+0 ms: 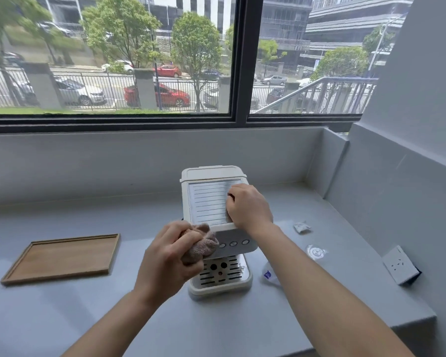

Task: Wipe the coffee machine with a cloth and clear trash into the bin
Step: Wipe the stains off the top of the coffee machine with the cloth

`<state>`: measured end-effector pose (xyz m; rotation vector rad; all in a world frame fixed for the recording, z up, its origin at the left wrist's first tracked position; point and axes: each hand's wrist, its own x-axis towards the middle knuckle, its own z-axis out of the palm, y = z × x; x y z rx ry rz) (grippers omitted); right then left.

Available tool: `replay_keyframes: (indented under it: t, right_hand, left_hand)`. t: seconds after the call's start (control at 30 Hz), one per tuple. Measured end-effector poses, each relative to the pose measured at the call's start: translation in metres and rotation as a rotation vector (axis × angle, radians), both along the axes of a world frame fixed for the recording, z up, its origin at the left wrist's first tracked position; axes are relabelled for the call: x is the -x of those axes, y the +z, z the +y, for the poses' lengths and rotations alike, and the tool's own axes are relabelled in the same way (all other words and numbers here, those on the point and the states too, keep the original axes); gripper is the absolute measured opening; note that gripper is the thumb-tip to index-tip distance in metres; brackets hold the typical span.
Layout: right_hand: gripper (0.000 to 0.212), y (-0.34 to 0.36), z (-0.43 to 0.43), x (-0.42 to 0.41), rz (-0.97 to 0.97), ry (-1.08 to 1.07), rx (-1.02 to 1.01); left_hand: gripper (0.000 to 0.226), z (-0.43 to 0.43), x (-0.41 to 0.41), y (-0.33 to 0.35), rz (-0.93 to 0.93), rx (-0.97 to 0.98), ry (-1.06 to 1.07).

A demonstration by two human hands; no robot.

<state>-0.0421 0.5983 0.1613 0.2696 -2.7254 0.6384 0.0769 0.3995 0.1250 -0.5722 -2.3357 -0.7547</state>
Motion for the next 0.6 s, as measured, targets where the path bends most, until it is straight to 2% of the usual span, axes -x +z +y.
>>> replay_keyframes:
  t: [0.07, 0.2, 0.4, 0.5, 0.6]
  right_hand:
    - [0.022, 0.001, 0.000, -0.002, 0.042, 0.027, 0.029]
    - [0.018, 0.001, 0.006, -0.010, 0.114, 0.091, 0.160]
    - [0.020, -0.004, 0.018, -0.031, 0.158, 0.189, 0.256]
    - [0.021, -0.008, 0.023, -0.045, 0.236, 0.212, 0.262]
    - [0.023, -0.021, 0.024, -0.065, 0.378, 0.252, 0.229]
  left_hand:
    - [0.035, -0.003, -0.010, -0.004, -0.027, -0.043, 0.032]
    - [0.032, -0.009, -0.031, -0.036, -0.233, -0.138, 0.081]
    - [0.024, -0.008, -0.034, -0.066, -0.568, -0.486, 0.306]
    - [0.022, -0.001, -0.032, -0.067, -0.705, -0.608, 0.286]
    - [0.017, 0.009, -0.033, -0.075, -0.863, -0.831, 0.254]
